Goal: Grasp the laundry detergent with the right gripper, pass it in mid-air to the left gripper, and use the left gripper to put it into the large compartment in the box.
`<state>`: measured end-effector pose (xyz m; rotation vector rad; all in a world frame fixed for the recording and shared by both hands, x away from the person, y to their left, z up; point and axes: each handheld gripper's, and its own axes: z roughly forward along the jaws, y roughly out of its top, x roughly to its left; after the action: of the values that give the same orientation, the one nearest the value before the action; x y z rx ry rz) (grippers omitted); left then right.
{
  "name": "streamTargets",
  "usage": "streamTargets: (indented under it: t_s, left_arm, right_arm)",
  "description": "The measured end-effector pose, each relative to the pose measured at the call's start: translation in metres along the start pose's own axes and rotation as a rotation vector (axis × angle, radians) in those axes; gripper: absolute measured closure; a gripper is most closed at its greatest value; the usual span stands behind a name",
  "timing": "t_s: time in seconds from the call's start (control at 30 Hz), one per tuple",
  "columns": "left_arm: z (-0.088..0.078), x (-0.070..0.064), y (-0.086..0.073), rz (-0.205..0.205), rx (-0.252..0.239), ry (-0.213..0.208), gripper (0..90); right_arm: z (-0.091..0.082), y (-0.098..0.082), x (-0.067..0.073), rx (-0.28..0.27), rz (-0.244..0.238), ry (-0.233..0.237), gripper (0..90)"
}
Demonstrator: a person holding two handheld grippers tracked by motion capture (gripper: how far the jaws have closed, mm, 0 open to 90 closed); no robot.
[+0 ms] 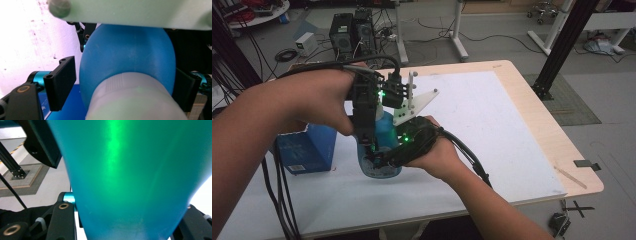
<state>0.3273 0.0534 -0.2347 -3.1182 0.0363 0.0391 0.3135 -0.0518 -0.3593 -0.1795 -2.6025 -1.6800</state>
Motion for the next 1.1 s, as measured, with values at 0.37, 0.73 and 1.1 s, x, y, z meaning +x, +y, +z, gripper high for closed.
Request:
streamTargets:
  t_s: [0.37, 0.73, 1.1]
  left_arm:
    - [0.0009, 0.0001, 0.0002, -0.004, -0.004, 0.000, 22.5]
    - [0.0015, 0.0016, -0.0006, -0.006, -0.006, 0.007, 25.6]
    - [0.0025, 0.0014, -0.0004, 0.001, -0.007, 0.005, 32.6]
  right_arm:
    - [0.0008, -0.0007, -0.0014, 0.002, 0.006, 0.002, 46.5]
    - [0.0017, -0.0012, -0.0030, 0.000, 0.006, 0.002, 46.5]
    - [0.0015, -0.0013, -0.0034, -0.004, 0.010, 0.001, 46.5]
